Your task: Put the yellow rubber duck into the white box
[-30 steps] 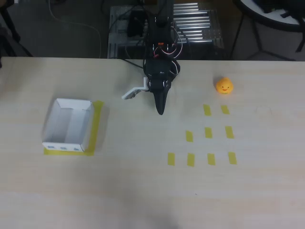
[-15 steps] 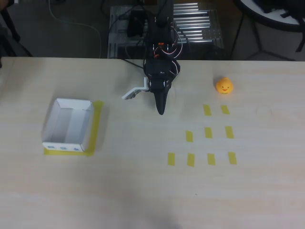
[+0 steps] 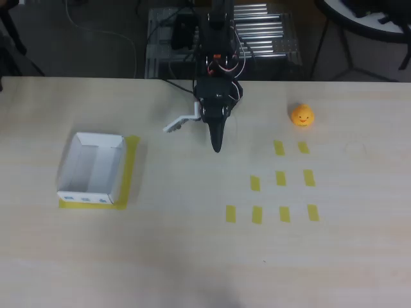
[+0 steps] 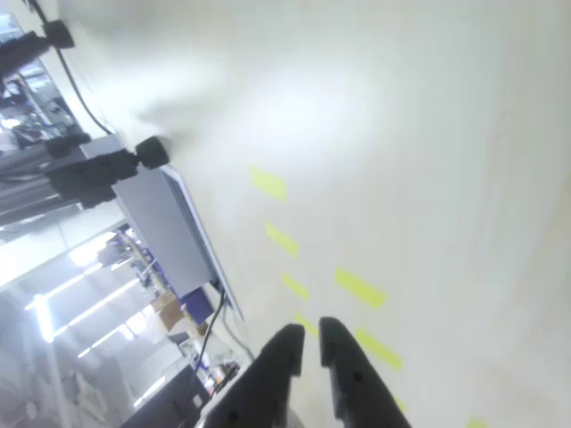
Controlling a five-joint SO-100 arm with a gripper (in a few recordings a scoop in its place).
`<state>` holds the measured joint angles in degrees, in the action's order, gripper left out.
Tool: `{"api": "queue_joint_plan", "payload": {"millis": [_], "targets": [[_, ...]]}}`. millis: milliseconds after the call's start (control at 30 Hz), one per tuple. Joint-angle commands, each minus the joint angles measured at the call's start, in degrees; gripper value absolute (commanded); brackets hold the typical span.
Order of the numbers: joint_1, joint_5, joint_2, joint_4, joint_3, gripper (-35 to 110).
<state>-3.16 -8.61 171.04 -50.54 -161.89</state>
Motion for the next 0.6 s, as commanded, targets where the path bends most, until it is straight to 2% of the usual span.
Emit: {"api": "queue_joint_plan", "payload": {"millis": [0,267,367,567], "targets": [[-0.7,0.5,-10.6,-5.9,24.3,0],[-4.9,2.5,-23.6,-11.5,45.5,0],[-8.3,6.5,-27.4,-14.0,50.5,0],[-15.7,20.7,-33.3,-19.5,57.7,1]]}}
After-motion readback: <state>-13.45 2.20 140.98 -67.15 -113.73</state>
